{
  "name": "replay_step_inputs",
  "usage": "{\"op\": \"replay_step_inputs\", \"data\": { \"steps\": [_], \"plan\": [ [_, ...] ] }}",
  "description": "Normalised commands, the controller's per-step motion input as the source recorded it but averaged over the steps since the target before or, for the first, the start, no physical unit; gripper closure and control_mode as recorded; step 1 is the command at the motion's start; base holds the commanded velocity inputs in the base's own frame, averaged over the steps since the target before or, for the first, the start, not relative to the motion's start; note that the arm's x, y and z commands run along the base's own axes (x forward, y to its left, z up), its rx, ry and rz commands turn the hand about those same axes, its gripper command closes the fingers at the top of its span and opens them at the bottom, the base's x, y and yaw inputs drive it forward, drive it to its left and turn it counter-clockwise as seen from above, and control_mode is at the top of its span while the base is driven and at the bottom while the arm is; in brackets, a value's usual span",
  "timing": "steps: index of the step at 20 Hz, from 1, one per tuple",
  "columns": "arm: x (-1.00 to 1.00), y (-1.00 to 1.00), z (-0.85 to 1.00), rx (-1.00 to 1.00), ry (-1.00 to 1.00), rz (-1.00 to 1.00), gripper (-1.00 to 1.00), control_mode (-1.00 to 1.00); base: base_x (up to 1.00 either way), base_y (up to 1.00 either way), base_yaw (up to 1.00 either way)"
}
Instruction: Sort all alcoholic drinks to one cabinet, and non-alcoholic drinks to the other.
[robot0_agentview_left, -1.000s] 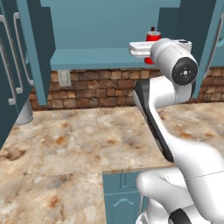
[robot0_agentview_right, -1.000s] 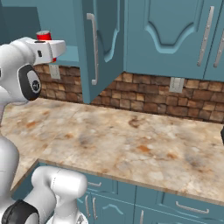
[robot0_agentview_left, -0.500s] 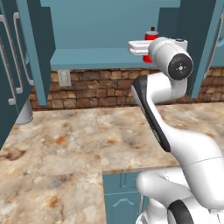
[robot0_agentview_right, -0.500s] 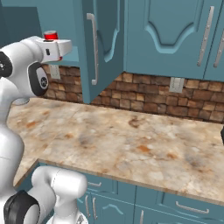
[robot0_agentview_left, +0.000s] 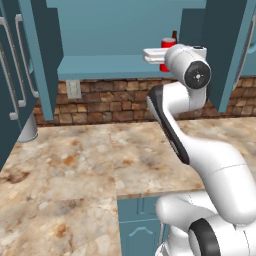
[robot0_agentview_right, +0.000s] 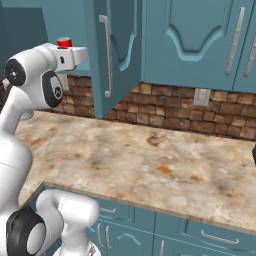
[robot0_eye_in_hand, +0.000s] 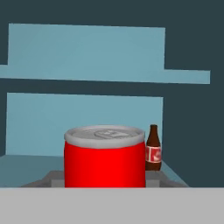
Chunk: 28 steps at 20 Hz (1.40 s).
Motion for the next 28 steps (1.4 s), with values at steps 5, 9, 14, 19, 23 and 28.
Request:
{"op": "replay_step_inputs", "data": {
  "steps": [5,9,14,19,23,28],
  "plan": [
    [0.29,0.00,-0.13,0.00,0.02,0.00,1.00,-1.00,0.00,0.00,0.00],
    [0.28,0.00,-0.12,0.00,0.00,0.00,1.00,-1.00,0.00,0.00,0.00],
    [0.32,0.00,-0.10,0.00,0.00,0.00,1.00,-1.00,0.00,0.00,0.00],
    [0.32,0.00,-0.03,0.00,0.00,0.00,1.00,-1.00,0.00,0.00,0.00],
    [0.26,0.00,0.00,0.00,0.00,0.00,1.00,-1.00,0.00,0.00,0.00],
    [0.24,0.00,-0.08,0.00,0.02,0.00,1.00,-1.00,0.00,0.00,0.00]
  ]
}}
